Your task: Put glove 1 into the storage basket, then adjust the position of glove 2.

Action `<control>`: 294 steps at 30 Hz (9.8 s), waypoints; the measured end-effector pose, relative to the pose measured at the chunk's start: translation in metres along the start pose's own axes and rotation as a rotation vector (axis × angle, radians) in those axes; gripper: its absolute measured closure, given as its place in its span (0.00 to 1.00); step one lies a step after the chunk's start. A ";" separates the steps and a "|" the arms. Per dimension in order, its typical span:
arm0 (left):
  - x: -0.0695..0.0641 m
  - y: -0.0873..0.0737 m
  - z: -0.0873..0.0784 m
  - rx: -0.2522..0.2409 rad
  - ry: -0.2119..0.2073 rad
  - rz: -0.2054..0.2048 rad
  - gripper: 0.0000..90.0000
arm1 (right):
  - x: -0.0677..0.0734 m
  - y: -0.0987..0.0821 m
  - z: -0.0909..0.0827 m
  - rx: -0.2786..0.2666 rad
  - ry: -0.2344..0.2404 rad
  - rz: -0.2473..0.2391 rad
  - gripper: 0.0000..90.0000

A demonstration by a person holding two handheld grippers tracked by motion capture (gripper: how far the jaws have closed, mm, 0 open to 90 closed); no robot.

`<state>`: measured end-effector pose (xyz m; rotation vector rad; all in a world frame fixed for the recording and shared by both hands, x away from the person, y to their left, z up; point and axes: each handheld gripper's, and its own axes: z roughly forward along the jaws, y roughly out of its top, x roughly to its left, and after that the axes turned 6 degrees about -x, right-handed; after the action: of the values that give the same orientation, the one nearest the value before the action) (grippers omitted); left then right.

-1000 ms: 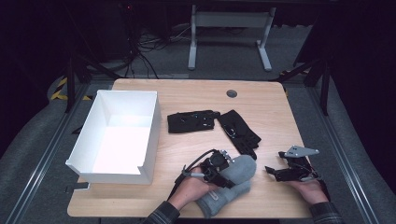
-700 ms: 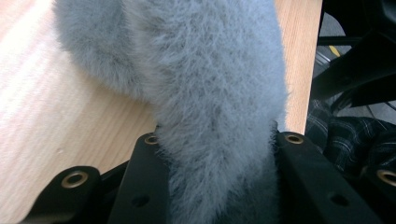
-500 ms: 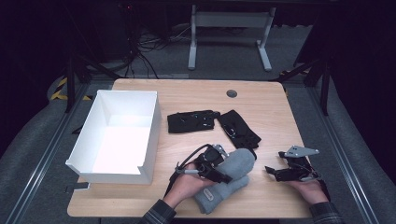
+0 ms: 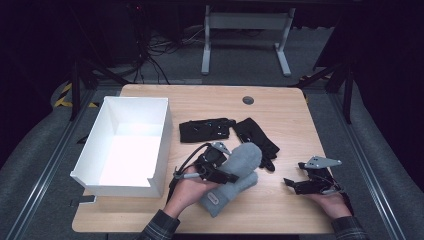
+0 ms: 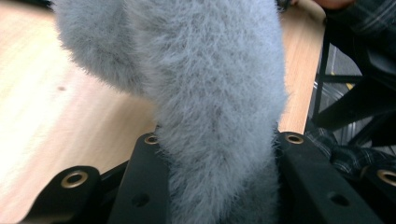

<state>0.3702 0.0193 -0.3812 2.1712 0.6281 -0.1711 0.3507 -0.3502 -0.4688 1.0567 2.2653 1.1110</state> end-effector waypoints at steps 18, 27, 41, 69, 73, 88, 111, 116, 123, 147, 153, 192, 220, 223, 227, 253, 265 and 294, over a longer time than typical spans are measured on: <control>0.008 0.028 -0.081 -0.088 0.100 -0.040 0.77 | 0.001 0.000 0.000 0.001 -0.004 -0.004 0.12; 0.013 0.040 -0.117 -0.123 0.147 -0.056 0.77 | 0.001 0.000 0.000 0.001 -0.004 -0.003 0.12; 0.029 0.051 -0.178 -0.172 0.242 -0.084 0.77 | 0.001 0.000 0.000 0.002 -0.003 -0.003 0.12; 0.084 -0.028 -0.250 -0.244 0.455 -0.314 0.77 | 0.002 0.000 0.000 0.003 -0.003 -0.002 0.12; 0.092 -0.043 -0.246 -0.235 0.478 -0.354 0.77 | 0.002 0.000 0.000 0.003 0.001 -0.003 0.12; 0.127 -0.083 -0.211 -0.164 0.501 -0.466 0.77 | 0.002 0.000 0.000 0.004 0.002 -0.003 0.11; 0.177 -0.123 -0.168 0.007 0.540 -0.574 0.73 | 0.002 0.000 0.000 0.004 0.002 -0.003 0.11; 0.179 -0.123 -0.170 0.009 0.541 -0.567 0.63 | 0.002 0.000 0.000 0.004 0.002 -0.003 0.11; 0.169 -0.114 -0.182 -0.056 0.588 -0.547 0.35 | 0.002 0.000 0.000 0.004 0.002 -0.003 0.11; 0.095 -0.034 -0.198 -0.170 0.511 -0.270 0.14 | 0.002 0.000 0.000 0.004 0.001 -0.003 0.11; 0.076 -0.016 -0.183 -0.166 0.461 -0.192 0.12 | 0.002 0.000 0.000 0.004 0.001 -0.003 0.11; 0.017 -0.012 -0.043 -0.081 0.341 -0.002 0.14 | 0.003 0.000 0.001 0.011 -0.006 -0.005 0.09; 0.026 -0.097 0.018 0.024 0.390 0.066 0.06 | 0.021 0.064 0.020 -0.070 0.129 -0.005 0.85; 0.028 -0.099 0.019 0.012 0.383 0.067 0.00 | 0.023 0.070 0.027 -0.074 0.145 -0.013 0.96; 0.030 -0.104 0.019 -0.028 0.373 0.088 0.00 | 0.025 0.080 0.041 -0.061 0.166 -0.019 1.00; 0.032 -0.106 0.019 -0.056 0.364 0.104 0.00 | 0.030 0.089 0.097 0.034 0.170 -0.055 1.00; 0.032 -0.106 0.019 -0.057 0.363 0.105 0.00 | 0.039 0.061 0.057 0.059 0.211 -0.071 1.00; 0.031 -0.106 0.019 -0.056 0.369 0.099 0.00 | 0.040 0.104 0.091 0.024 0.208 -0.060 1.00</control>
<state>0.3464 0.0714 -0.4780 2.1896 0.7179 0.3040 0.4295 -0.2330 -0.4421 0.9120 2.4593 1.2223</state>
